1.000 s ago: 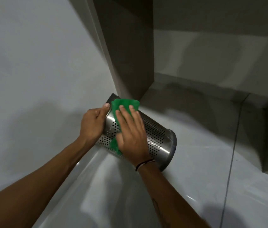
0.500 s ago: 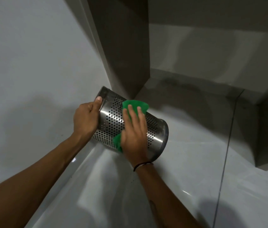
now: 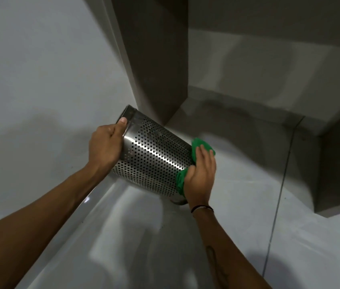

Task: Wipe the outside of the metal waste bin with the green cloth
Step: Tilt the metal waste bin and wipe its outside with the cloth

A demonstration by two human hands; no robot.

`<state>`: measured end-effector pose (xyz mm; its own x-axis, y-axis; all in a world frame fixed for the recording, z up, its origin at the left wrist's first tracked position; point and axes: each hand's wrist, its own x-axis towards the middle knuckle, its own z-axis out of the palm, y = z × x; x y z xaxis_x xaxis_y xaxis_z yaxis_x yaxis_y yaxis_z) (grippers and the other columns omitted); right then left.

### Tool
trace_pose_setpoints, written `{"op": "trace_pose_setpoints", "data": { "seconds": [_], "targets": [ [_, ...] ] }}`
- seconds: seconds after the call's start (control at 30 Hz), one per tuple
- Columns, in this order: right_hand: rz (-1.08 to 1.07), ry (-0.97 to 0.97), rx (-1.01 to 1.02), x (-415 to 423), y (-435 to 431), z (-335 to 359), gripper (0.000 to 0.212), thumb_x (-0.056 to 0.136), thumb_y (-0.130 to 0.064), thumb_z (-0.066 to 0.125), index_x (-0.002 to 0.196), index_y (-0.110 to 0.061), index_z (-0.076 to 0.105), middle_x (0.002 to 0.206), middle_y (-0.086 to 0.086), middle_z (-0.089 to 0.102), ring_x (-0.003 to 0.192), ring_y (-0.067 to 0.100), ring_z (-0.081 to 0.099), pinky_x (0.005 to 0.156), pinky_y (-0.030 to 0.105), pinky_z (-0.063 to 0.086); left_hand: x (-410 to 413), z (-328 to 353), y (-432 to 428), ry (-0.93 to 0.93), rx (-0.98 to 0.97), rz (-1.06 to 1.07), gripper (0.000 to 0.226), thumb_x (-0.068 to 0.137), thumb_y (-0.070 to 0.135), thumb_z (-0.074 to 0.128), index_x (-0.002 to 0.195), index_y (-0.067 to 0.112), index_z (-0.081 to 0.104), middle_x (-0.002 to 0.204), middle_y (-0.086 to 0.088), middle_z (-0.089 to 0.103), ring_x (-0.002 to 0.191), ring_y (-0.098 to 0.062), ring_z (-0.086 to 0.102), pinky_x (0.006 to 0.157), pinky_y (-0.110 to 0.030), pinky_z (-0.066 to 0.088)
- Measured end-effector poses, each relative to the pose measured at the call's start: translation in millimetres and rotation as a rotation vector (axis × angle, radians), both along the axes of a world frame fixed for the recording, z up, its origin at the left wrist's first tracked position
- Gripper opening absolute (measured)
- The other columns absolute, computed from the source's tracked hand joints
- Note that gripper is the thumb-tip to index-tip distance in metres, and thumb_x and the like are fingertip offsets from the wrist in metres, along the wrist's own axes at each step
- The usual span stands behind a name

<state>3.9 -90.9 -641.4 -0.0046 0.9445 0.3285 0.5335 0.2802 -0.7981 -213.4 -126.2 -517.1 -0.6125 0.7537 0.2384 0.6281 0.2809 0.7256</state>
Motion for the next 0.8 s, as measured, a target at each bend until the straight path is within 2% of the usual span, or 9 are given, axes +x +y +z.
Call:
{"op": "trace_pose_setpoints", "data": {
  "seconds": [0.07,0.2,0.37,0.43,0.53,0.63,0.67,0.73,0.8],
  "targets": [
    [-0.081,0.010,-0.002,-10.2,-4.1,3.2,0.061,0.086,0.005,0.050,0.146,0.005,0.060,0.154,0.022,0.059,0.151,0.047,0.044,0.125,0.064,0.038,1.3,1.0,1.1,0.014,-0.015,-0.001,0.066,0.109,0.054,0.045,0.053,0.019,0.041,0.051,-0.001,0.047,0.049,-0.022,0.046,0.060,-0.036,0.041],
    [0.017,-0.125,0.154,-29.3,-16.0,1.4,0.067,0.083,0.003,0.055,0.149,-0.002,0.059,0.158,0.015,0.058,0.154,0.040,0.044,0.130,0.054,0.033,1.5,7.2,2.8,0.019,-0.029,0.007,0.066,0.109,0.052,0.046,0.053,0.018,0.042,0.051,-0.003,0.048,0.049,-0.022,0.046,0.060,-0.037,0.041],
    [-0.059,0.051,-0.042,-0.4,-5.2,-3.7,0.062,0.089,0.003,0.047,0.150,0.004,0.056,0.159,0.020,0.054,0.155,0.045,0.039,0.128,0.064,0.034,12.3,7.5,5.0,0.068,-0.044,0.009,0.066,0.109,0.053,0.045,0.053,0.018,0.041,0.050,-0.001,0.049,0.048,-0.019,0.047,0.056,-0.034,0.039],
    [-0.028,0.042,0.026,-18.5,-11.3,3.9,0.060,0.087,0.004,0.049,0.146,0.002,0.061,0.156,0.019,0.059,0.154,0.044,0.043,0.129,0.060,0.033,11.0,9.5,4.9,0.077,-0.047,-0.015,0.067,0.110,0.052,0.045,0.056,0.013,0.047,0.053,-0.006,0.055,0.049,-0.023,0.051,0.058,-0.040,0.047],
    [0.002,0.128,0.063,-30.5,-11.5,11.7,0.059,0.087,0.004,0.049,0.143,0.001,0.064,0.152,0.016,0.062,0.153,0.039,0.046,0.131,0.049,0.032,7.8,15.8,3.4,0.006,-0.086,-0.118,0.056,0.108,0.050,0.051,0.069,0.011,0.062,0.067,-0.010,0.072,0.063,-0.028,0.071,0.072,-0.049,0.062],
    [-0.048,0.224,-0.014,-19.6,-0.5,16.9,0.058,0.088,0.002,0.046,0.143,0.003,0.063,0.152,0.018,0.063,0.150,0.038,0.050,0.130,0.044,0.033,10.1,22.0,0.1,-0.089,-0.158,-0.315,0.017,0.101,0.041,0.069,0.089,0.029,0.068,0.085,-0.001,0.078,0.070,-0.018,0.078,0.069,-0.041,0.067],
    [-0.058,0.256,-0.043,-14.5,3.8,18.8,0.059,0.088,0.001,0.045,0.143,0.003,0.063,0.152,0.019,0.062,0.149,0.038,0.052,0.130,0.045,0.034,10.6,24.4,-0.4,-0.076,-0.161,-0.372,0.011,0.099,0.039,0.071,0.093,0.030,0.068,0.087,0.001,0.077,0.070,-0.013,0.077,0.067,-0.037,0.066],
    [-0.085,0.300,-0.061,-4.1,13.5,22.6,0.060,0.087,-0.001,0.042,0.143,0.004,0.063,0.151,0.021,0.062,0.146,0.038,0.054,0.129,0.050,0.037,8.8,28.6,-1.3,0.032,-0.170,-0.470,0.014,0.099,0.036,0.072,0.103,0.022,0.071,0.091,-0.002,0.078,0.075,-0.015,0.077,0.072,-0.039,0.065],
    [-0.122,0.315,-0.044,4.8,23.6,25.0,0.061,0.085,-0.001,0.041,0.141,0.005,0.064,0.149,0.021,0.063,0.144,0.039,0.056,0.127,0.054,0.039,8.9,31.2,-1.9,0.198,-0.225,-0.567,0.032,0.099,0.045,0.069,0.115,0.017,0.071,0.093,-0.003,0.079,0.083,-0.021,0.077,0.078,-0.044,0.062]
  ]
}}
